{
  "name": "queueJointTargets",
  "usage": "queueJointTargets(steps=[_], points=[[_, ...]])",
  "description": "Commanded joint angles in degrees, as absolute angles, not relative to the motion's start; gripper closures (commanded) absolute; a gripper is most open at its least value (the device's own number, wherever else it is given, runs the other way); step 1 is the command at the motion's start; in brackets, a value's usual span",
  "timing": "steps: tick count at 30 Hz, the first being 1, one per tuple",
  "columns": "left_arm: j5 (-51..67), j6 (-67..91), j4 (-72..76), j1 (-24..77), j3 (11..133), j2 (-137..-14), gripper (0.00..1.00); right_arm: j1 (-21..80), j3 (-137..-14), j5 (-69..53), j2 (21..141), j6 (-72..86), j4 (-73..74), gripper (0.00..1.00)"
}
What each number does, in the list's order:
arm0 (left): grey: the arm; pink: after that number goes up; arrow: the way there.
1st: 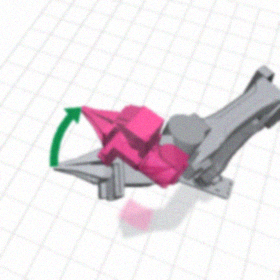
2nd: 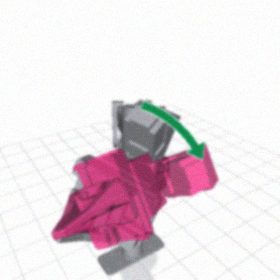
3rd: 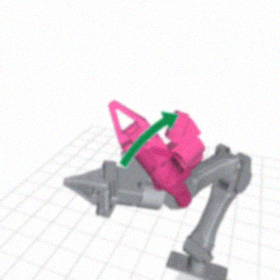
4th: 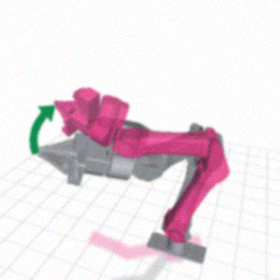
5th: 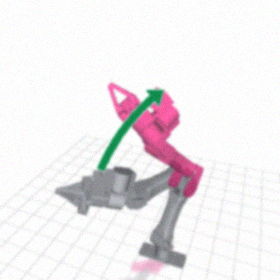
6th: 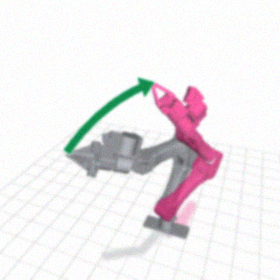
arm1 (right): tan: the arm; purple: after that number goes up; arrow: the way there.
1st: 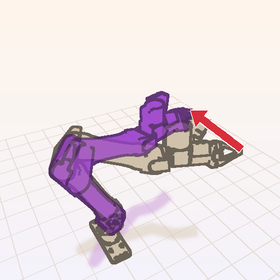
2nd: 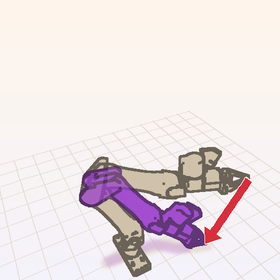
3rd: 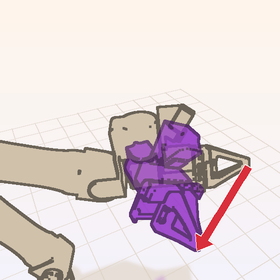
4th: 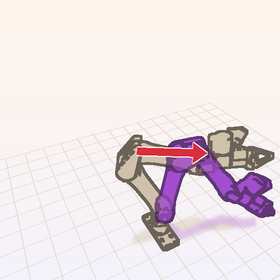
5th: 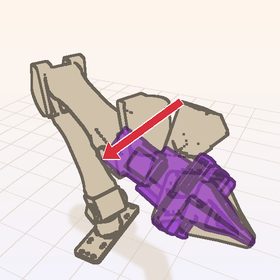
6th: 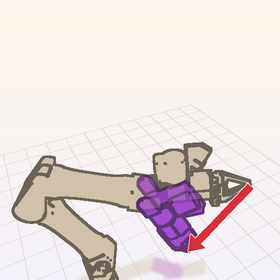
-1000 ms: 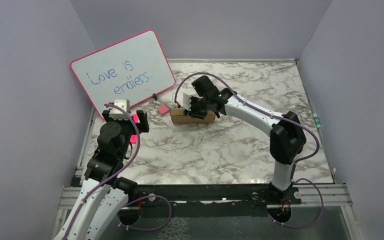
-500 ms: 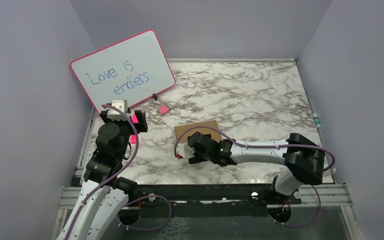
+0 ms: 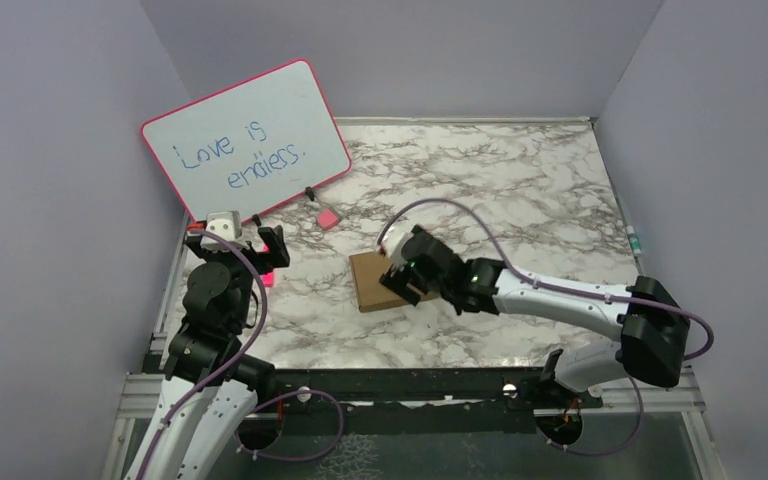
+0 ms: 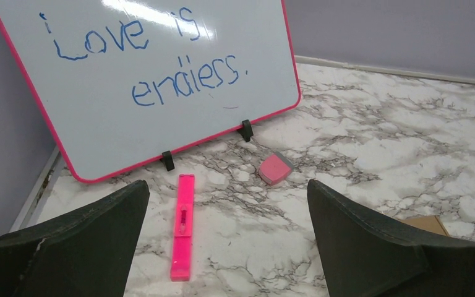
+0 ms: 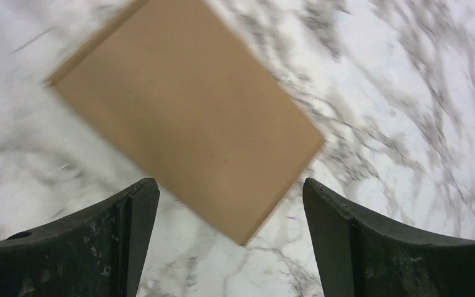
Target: Fold the paper box
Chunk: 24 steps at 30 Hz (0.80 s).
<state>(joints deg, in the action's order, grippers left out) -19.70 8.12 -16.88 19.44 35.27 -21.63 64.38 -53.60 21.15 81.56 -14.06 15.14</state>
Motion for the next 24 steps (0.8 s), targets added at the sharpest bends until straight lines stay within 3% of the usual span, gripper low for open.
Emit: queueJointTargets(steps=[1, 12, 17, 24], points=[[-22.9, 10.7, -17.1, 19.0, 35.6, -20.3, 0.01, 50.2, -54.3, 24.0, 75.2, -0.7, 11.2, 0.08], [-26.2, 10.9, -21.2, 18.7, 38.0, -17.6, 0.01, 30.5, -45.5, 30.5, 54.4, 13.6, 13.1, 0.00], [-28.0, 11.6, -21.2, 18.7, 37.4, -13.1, 0.01, 29.9, -42.1, 38.3, 41.0, 17.5, 16.9, 0.00], [-28.1, 12.9, -21.2, 18.7, 36.9, -7.6, 0.01, 29.9, -40.5, 38.2, 25.6, 18.4, 20.9, 0.00]])
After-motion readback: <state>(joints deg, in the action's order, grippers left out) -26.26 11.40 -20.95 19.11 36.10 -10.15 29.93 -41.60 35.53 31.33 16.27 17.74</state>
